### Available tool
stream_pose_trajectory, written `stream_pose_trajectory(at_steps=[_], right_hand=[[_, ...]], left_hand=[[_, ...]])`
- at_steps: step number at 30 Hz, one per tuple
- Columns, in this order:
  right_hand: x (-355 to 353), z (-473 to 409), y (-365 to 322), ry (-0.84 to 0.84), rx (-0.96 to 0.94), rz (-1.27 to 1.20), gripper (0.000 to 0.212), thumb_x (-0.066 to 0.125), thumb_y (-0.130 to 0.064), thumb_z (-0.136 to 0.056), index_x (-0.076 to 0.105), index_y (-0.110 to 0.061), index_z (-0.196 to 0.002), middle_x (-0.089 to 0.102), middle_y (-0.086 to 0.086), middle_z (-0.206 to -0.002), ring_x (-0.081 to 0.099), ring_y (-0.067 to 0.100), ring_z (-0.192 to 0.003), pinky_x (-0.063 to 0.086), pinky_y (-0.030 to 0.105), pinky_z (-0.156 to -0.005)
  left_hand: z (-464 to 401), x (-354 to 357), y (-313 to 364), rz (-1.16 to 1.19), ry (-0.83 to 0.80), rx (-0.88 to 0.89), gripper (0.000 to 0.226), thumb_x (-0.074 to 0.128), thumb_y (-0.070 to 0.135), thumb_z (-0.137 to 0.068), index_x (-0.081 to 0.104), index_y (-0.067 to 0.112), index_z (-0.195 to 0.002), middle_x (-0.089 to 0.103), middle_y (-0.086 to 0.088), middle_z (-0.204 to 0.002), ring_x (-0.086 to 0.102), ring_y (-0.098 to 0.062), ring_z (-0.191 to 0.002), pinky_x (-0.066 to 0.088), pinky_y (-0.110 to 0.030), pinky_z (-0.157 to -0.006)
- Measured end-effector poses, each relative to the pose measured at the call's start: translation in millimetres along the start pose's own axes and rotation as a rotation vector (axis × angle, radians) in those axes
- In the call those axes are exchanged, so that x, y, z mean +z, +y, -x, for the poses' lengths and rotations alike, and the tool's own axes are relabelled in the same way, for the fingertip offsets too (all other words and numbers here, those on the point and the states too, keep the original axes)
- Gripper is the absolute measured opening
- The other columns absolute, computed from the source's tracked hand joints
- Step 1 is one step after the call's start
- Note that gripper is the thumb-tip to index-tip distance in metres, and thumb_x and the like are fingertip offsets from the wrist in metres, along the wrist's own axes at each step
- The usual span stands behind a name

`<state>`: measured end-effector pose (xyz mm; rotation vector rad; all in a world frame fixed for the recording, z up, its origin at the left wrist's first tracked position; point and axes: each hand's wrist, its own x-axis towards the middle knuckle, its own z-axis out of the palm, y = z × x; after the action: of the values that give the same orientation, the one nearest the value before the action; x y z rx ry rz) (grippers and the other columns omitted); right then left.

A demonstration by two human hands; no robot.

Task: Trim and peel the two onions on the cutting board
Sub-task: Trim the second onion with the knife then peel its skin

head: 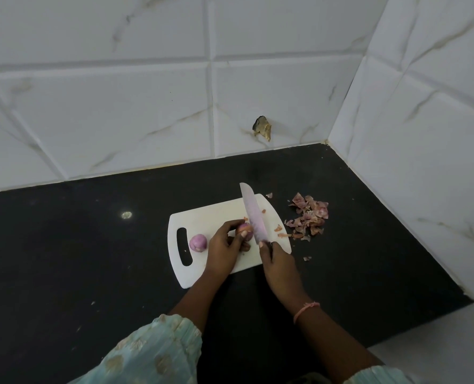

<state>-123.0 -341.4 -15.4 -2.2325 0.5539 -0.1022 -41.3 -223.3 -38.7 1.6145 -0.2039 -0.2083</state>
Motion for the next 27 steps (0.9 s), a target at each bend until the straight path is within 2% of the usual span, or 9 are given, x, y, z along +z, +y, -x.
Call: stream_pose_trajectory(at_steps=[7, 11, 16, 23, 27], right_hand=[[4.8, 4.8, -1.5, 0.007, -0.056, 0.112, 0.032, 0.036, -0.041, -0.103, 0.053, -0.018, -0.089, 0.058, -0.001, -0.070, 0.057, 0.012, -0.062, 0.043, 0.028, -0.055], [6.5, 4.3, -10.0, 0.037, -0.035, 0.162, 0.030, 0.033, -0.041, -0.104, 0.049, -0.017, -0.095, 0.060, 0.000, -0.076, 0.061, 0.019, -0.072, 0.051, 0.038, -0.066], [8.8, 3.0, -21.4, 0.044, -0.058, 0.372, 0.029, 0.029, -0.038, -0.105, 0.045, -0.014, -0.109, 0.069, 0.007, -0.095, 0.067, 0.023, -0.087, 0.041, 0.028, -0.062], [4.7, -14.0, -39.5, 0.007, -0.041, 0.451, 0.034, 0.029, -0.040, -0.105, 0.045, -0.011, -0.114, 0.069, 0.009, -0.101, 0.067, 0.025, -0.092, 0.042, 0.031, -0.064], [-5.0, -22.5, -51.4, -0.030, -0.004, 0.485, 0.034, 0.030, -0.037, -0.105, 0.046, -0.010, -0.118, 0.066, 0.010, -0.110, 0.065, 0.027, -0.102, 0.041, 0.033, -0.068]], left_hand=[[-2.6, 0.3, -2.9, -0.035, 0.029, -0.001, 0.019, 0.057, 0.014, -0.101, 0.065, 0.012, -0.118, 0.074, -0.006, -0.087, 0.070, -0.017, -0.066, 0.057, -0.023, -0.068], [-0.6, 1.8, -2.6, -0.051, 0.008, 0.024, 0.019, 0.060, 0.013, -0.099, 0.066, 0.014, -0.117, 0.074, -0.003, -0.086, 0.069, -0.016, -0.064, 0.057, -0.024, -0.068], [0.6, 3.1, -1.8, -0.084, 0.011, 0.042, 0.020, 0.063, 0.011, -0.097, 0.065, 0.017, -0.116, 0.074, 0.002, -0.088, 0.069, -0.016, -0.064, 0.057, -0.024, -0.065], [0.7, 2.6, -1.3, -0.099, 0.031, 0.045, 0.022, 0.063, 0.010, -0.096, 0.066, 0.012, -0.118, 0.073, 0.006, -0.097, 0.070, -0.015, -0.069, 0.057, -0.023, -0.064], [1.6, 3.5, 0.8, -0.133, 0.051, 0.055, 0.015, 0.066, 0.011, -0.095, 0.063, 0.011, -0.110, 0.069, 0.010, -0.100, 0.069, -0.011, -0.067, 0.057, -0.023, -0.063]])
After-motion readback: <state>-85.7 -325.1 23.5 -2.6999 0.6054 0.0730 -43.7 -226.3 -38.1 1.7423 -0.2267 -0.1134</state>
